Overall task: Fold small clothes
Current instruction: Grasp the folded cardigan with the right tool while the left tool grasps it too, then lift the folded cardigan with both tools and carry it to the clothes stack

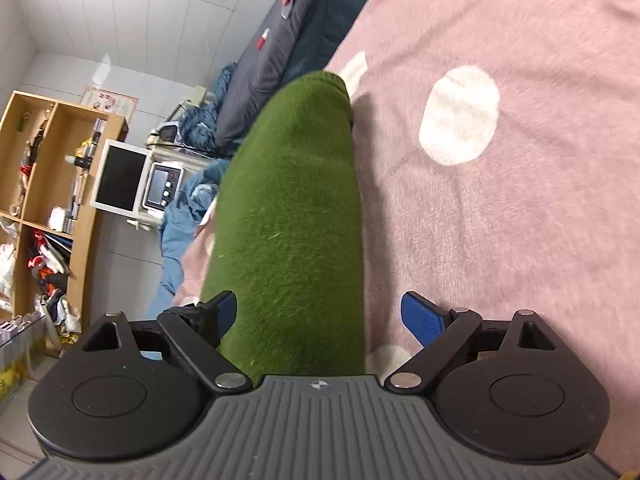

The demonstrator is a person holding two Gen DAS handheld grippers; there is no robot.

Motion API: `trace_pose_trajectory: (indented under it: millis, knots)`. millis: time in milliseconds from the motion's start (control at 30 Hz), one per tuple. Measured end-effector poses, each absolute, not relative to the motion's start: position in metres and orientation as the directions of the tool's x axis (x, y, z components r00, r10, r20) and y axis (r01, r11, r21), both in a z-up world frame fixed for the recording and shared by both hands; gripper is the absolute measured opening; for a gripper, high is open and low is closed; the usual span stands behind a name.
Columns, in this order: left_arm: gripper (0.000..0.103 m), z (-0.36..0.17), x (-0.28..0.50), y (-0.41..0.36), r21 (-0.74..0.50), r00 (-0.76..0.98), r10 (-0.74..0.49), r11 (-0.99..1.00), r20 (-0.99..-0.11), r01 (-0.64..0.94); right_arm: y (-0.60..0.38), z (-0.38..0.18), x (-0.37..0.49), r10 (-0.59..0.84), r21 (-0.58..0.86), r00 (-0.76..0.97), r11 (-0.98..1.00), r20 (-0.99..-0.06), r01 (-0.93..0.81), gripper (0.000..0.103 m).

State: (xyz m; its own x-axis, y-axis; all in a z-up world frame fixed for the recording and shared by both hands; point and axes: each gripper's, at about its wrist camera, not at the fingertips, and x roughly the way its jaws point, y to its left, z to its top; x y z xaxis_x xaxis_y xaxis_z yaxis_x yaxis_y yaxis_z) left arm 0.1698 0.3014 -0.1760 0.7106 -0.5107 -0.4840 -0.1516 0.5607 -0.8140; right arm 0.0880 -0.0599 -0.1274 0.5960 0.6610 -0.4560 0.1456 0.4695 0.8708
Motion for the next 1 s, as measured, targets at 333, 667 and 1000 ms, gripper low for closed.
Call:
trace_pose_trajectory:
  millis: [333, 667, 1000]
  knots:
    - [0.103, -0.171, 0.187, 0.293, -0.789, 0.705, -0.486, 0.59, -0.517, -0.172, -0.045, -0.137, 0.125, 0.701, 0.898, 0.592, 0.428, -0.398, 0.097, 0.103]
    - [0.103, -0.174, 0.209, 0.289, -0.786, 0.713, -0.477, 0.595, -0.514, -0.168, -0.028, -0.136, 0.153, 0.699, 0.882, 0.565, 0.456, -0.438, 0.12, 0.103]
    - [0.103, -0.173, 0.216, 0.28, -0.756, 0.721, -0.466, 0.643, -0.513, -0.122, -0.02, -0.133, 0.153, 0.642, 0.826, 0.572, 0.55, -0.511, 0.12, 0.103]
